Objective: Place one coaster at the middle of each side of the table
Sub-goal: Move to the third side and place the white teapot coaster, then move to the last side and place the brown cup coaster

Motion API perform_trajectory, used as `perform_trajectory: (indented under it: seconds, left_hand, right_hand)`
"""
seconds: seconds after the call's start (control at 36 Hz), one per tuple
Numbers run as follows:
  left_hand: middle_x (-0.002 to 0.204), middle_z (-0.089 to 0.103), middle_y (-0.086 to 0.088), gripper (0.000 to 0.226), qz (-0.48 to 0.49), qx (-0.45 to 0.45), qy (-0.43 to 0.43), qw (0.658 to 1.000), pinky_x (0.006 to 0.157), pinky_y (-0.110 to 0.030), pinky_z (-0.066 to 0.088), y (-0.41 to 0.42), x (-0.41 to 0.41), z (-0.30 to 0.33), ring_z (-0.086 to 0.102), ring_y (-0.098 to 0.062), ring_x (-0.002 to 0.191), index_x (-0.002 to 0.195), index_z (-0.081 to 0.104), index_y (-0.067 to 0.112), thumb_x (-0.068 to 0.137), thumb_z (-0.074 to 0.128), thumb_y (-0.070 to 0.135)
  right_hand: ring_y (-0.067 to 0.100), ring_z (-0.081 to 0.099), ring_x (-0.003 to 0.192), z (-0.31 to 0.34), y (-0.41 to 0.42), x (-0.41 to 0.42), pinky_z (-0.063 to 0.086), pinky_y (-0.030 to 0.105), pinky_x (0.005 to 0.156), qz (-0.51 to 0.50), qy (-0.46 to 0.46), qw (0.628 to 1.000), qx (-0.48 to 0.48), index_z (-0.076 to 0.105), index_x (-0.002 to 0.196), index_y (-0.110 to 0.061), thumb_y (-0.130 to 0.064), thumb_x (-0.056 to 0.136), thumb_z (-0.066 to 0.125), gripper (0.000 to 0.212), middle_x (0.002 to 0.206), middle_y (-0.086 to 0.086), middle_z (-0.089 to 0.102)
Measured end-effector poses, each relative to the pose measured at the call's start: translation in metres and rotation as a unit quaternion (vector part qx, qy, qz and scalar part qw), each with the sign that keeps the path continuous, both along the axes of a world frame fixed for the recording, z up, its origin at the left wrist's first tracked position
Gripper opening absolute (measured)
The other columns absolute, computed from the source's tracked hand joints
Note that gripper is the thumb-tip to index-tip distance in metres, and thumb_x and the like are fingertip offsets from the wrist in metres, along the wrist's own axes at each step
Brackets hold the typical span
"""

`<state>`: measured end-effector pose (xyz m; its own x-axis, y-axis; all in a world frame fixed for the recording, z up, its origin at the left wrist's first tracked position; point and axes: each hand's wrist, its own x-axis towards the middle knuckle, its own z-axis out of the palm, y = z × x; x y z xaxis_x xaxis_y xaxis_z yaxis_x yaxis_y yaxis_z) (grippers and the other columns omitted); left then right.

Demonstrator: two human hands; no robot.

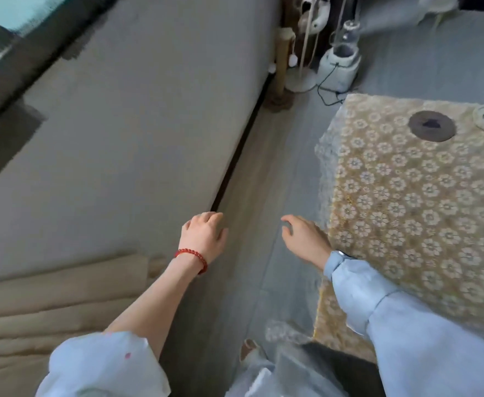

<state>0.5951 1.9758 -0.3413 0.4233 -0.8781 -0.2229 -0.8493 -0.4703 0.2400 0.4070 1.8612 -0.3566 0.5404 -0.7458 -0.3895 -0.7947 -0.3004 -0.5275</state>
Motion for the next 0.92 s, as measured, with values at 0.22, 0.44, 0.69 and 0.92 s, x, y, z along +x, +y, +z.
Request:
perform_trajectory:
  seconds: [0.22,0.44,0.69,0.92]
  left_hand:
    - [0.135,0.048,-0.005,0.042,-0.090,0.004,0.027,0.996,0.101,-0.037,0.031,-0.091,0.048,-0.005,0.039,-0.025,0.126,0.128,0.043,0.017,0.089,0.044,0.033]
    - [0.134,0.048,-0.004,0.039,-0.177,-0.003,0.035,0.984,0.101,-0.035,0.031,-0.217,0.092,0.000,0.040,-0.024,0.124,0.127,0.044,0.019,0.089,0.044,0.031]
    - [0.130,0.049,-0.007,0.040,-0.286,0.029,0.034,0.957,0.098,-0.039,0.034,-0.366,0.092,0.005,0.042,-0.028,0.120,0.125,0.045,0.018,0.088,0.044,0.030]
    - [0.139,0.042,-0.005,0.045,-0.436,0.069,0.062,0.895,0.102,-0.041,0.031,-0.477,0.019,-0.026,0.038,-0.028,0.126,0.131,0.039,0.021,0.088,0.046,0.031]
  right_hand:
    - [0.032,0.050,0.115,-0.001,-0.061,0.050,0.043,0.042,0.096,-0.071,-0.011,0.997,-0.016,0.050,0.122,-0.015,-0.020,0.090,0.040,0.033,0.128,0.010,0.055]
    - [0.029,0.051,0.115,-0.017,-0.159,0.080,0.044,0.039,0.095,-0.174,-0.019,0.984,-0.018,0.053,0.118,-0.013,-0.019,0.089,0.041,0.031,0.126,0.011,0.057]
    - [0.030,0.056,0.110,-0.011,-0.247,0.069,0.046,0.037,0.090,-0.312,-0.021,0.950,0.001,0.053,0.118,-0.012,-0.016,0.088,0.040,0.033,0.123,0.013,0.058]
    - [0.032,0.061,0.097,-0.024,-0.294,0.017,0.050,0.037,0.082,-0.503,-0.057,0.862,0.015,0.057,0.105,-0.004,-0.011,0.091,0.042,0.022,0.108,0.017,0.066]
